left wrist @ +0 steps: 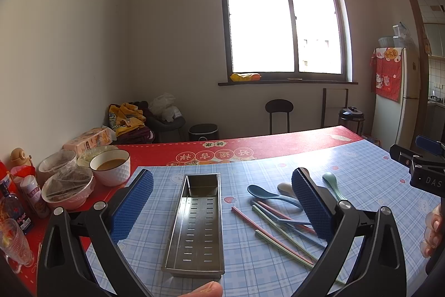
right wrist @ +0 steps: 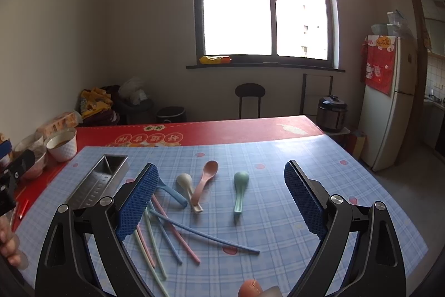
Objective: Organize utensils
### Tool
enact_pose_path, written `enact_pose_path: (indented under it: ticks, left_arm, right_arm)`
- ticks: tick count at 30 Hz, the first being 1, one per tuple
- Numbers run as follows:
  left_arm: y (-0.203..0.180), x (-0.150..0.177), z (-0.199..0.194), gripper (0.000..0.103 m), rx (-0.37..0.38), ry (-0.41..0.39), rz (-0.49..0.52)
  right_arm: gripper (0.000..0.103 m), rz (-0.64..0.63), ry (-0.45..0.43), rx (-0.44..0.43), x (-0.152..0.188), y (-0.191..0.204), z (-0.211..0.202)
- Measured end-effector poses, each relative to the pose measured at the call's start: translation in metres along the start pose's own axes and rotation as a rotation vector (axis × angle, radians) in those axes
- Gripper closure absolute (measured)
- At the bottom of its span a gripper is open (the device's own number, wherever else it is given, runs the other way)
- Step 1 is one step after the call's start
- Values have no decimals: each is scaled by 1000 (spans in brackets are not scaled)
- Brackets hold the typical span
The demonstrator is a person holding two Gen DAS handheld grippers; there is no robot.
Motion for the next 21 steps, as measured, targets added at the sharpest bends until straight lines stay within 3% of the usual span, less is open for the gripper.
enact_pose_path:
  ticks: [21]
  left_arm:
    - [3,-2,-3,6,1,-7,-1]
  right_arm:
    - [14,-1,-6,18,-2,-1,0]
Point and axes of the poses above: each gripper's, at about its wrist camera, not at the fingertips, and z roughly the way its jaws point, y to its left, x to its underside, the point moved 8 cm from there along z, roughly the way its jaws point, and after that the axes turned 12 degrees about -y, right-handed, at the moved point
